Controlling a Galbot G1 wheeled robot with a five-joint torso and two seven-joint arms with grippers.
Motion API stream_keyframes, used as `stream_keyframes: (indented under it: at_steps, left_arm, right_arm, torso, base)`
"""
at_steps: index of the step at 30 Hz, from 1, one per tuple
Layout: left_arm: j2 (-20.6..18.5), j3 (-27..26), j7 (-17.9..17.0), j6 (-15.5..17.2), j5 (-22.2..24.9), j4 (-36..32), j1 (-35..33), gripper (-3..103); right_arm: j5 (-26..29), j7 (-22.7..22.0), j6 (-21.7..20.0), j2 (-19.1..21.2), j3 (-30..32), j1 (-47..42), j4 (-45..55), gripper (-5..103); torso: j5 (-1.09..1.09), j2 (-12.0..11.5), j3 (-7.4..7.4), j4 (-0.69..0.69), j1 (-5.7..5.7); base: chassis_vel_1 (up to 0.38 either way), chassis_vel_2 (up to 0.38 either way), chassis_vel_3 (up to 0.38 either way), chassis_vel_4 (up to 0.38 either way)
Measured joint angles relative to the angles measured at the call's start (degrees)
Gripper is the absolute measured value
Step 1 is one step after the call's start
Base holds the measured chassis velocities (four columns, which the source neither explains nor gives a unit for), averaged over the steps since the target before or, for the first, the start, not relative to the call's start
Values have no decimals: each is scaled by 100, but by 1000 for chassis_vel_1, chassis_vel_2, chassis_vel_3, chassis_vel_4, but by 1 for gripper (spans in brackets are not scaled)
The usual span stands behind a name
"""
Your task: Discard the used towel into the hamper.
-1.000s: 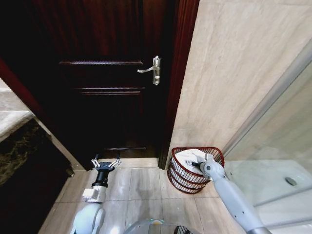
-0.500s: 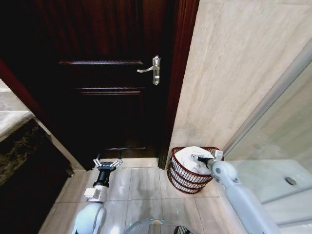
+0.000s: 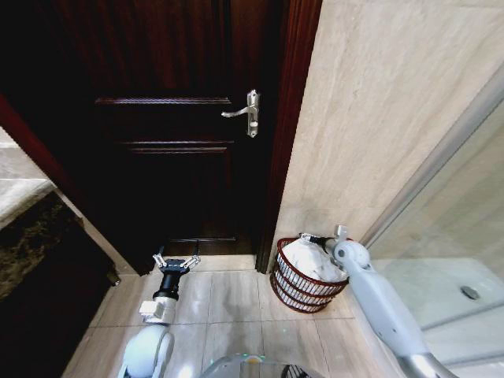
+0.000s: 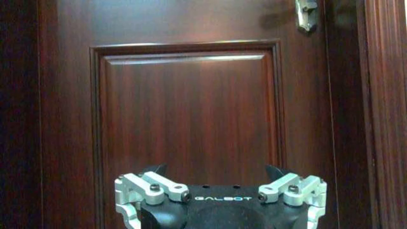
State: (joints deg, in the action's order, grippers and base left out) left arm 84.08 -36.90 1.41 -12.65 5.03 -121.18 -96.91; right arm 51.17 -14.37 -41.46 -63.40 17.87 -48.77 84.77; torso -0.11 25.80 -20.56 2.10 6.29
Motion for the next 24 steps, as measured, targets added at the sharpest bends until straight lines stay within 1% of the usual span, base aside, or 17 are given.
stream_keyframes:
  at_steps: [3, 8, 10, 11, 12, 13, 14, 15, 16, 17, 18, 19, 20, 21, 22, 23, 24]
  left_arm:
    - [-17, -33, -3, -17, 29, 8, -26, 100]
    - [-11, -26, -5, -24, 27, 26, -15, 100]
    - [5, 5, -5, -24, 12, 27, -6, 100]
    - [12, 29, -2, -19, -1, 26, 8, 100]
    - [21, 33, 1, -26, -11, 23, 15, 100]
    - [21, 33, 1, -26, -11, 23, 15, 100]
    - [13, 33, 2, -18, -22, 29, 24, 100]
    - [17, 55, 21, -33, -25, 15, 15, 100]
    - [-2, 49, 12, -24, -24, 48, 17, 100]
    - [-2, 49, 12, -24, -24, 48, 17, 100]
    - [-15, 53, 18, -32, -24, 61, 18, 100]
    - [-33, 52, 18, -37, -18, 70, 1, 100]
    - [-47, 49, 14, -39, -5, 70, 5, 100]
    - [-47, 49, 14, -39, -5, 70, 5, 100]
    - [-56, 49, 15, -39, 7, 82, 10, 100]
    - [-59, 51, 16, -39, 12, 95, 10, 100]
    - [-59, 51, 16, -39, 12, 95, 10, 100]
  right_arm:
    - [-155, 87, 5, -32, 30, -206, -79, 100]
    - [-259, 115, 7, -41, 69, -406, -62, 100]
    - [-301, 27, 8, -47, 90, -550, 84, 100]
    - [-384, -83, 15, -50, 102, -639, 208, 100]
    - [-388, -131, -17, -46, 56, -748, 183, 100]
    - [-388, -131, -17, -46, 56, -748, 183, 100]
    - [-404, -176, 3, -52, 36, -762, 200, 100]
    - [-422, -195, 40, -44, 45, -731, 227, 100]
    - [-479, -213, 156, -23, 57, -686, 261, 100]
    - [-479, -213, 156, -23, 57, -686, 261, 100]
    - [-532, -225, 242, 9, 59, -649, 243, 100]
    - [-530, -241, 273, 34, 60, -579, 237, 100]
    - [-436, -302, 225, 59, 67, -551, 261, 100]
    - [-436, -302, 225, 59, 67, -551, 261, 100]
    - [-343, -398, 180, 98, 80, -519, 311, 100]
    - [-289, -453, 152, 130, 88, -499, 364, 100]
    - [-289, -453, 152, 130, 88, -499, 364, 100]
  torso:
    - [2, 5, 5, 4, -3]
    - [0, 7, 6, 5, -3]
    - [2, 6, 2, 5, -2]
    - [2, 4, 0, 0, -1]
    - [4, -1, -8, 5, -1]
    - [4, -1, -8, 5, -1]
    - [56, -16, -25, -15, 17]
    - [46, -16, -22, 5, 18]
    - [12, -7, -5, -11, 2]
    - [12, -7, -5, -11, 2]
    - [-11, -5, -5, -15, 2]
    - [33, -7, -10, 3, 7]
    - [33, -6, -8, 0, 4]
    - [33, -6, -8, 0, 4]
    - [5, -5, -6, 1, 4]
    - [-9, -4, -4, 2, 3]
    - [-9, -4, -4, 2, 3]
  base:
    - [0, 0, 0, 0]
    - [0, 0, 0, 0]
    - [0, 0, 0, 0]
    - [0, 0, 0, 0]
    - [0, 0, 0, 0]
    - [0, 0, 0, 0]
    - [0, 0, 0, 0]
    - [14, -66, -112, 15]
    - [-103, -66, -112, -52]
    - [-103, -66, -112, -52]
    - [11, -15, 67, -52]
    - [0, 0, 0, 0]
    - [0, 0, 0, 0]
    - [0, 0, 0, 0]
    - [0, 0, 0, 0]
    - [0, 0, 0, 0]
    - [0, 0, 0, 0]
